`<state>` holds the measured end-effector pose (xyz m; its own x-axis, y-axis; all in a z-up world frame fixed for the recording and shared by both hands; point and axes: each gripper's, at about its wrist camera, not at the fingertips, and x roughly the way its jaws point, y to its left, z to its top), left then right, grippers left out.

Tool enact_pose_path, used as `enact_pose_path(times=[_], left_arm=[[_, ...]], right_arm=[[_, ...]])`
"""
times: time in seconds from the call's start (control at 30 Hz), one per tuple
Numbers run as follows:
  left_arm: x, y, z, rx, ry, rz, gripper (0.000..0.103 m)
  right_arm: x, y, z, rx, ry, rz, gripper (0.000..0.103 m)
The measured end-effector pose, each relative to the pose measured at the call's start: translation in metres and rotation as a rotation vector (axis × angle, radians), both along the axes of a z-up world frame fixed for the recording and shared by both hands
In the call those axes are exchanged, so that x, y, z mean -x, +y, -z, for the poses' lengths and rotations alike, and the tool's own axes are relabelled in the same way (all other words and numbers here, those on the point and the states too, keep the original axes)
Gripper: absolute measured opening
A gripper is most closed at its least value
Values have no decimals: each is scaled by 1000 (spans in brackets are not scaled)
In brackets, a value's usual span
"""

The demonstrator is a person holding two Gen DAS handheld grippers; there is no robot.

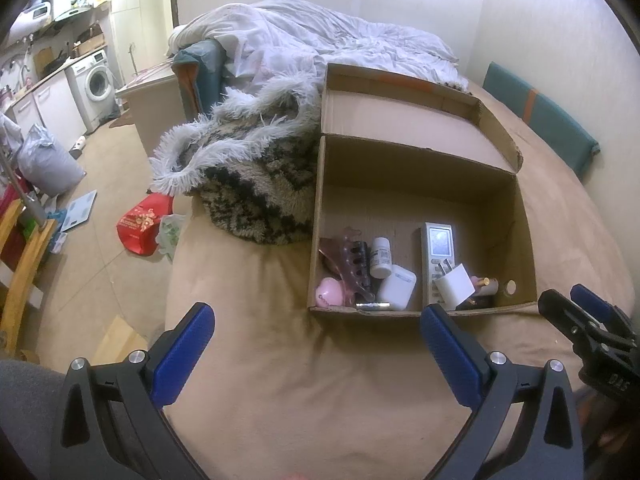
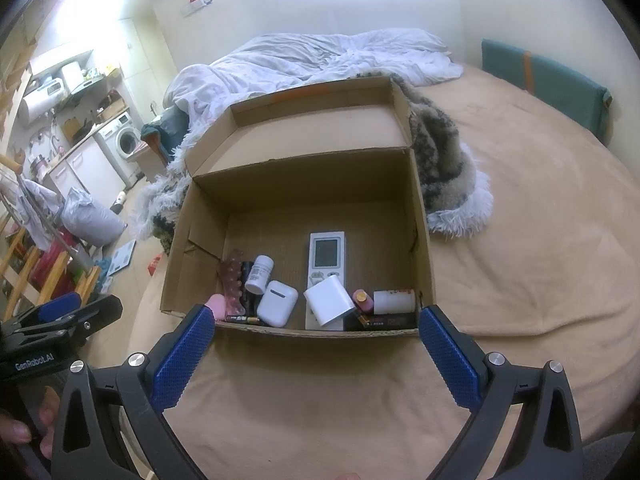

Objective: Organize rigid objects

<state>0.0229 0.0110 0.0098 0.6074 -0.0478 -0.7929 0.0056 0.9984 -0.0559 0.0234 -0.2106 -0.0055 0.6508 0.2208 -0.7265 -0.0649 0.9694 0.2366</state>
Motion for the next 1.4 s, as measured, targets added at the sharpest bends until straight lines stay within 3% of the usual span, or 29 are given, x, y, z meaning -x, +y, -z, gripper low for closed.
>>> enact_pose_path(times=[1.4], left_arm=[[0,-1,0,-1,1,-2,103]], right_arm=[[-2,1,-1,6,-6,-10,103]])
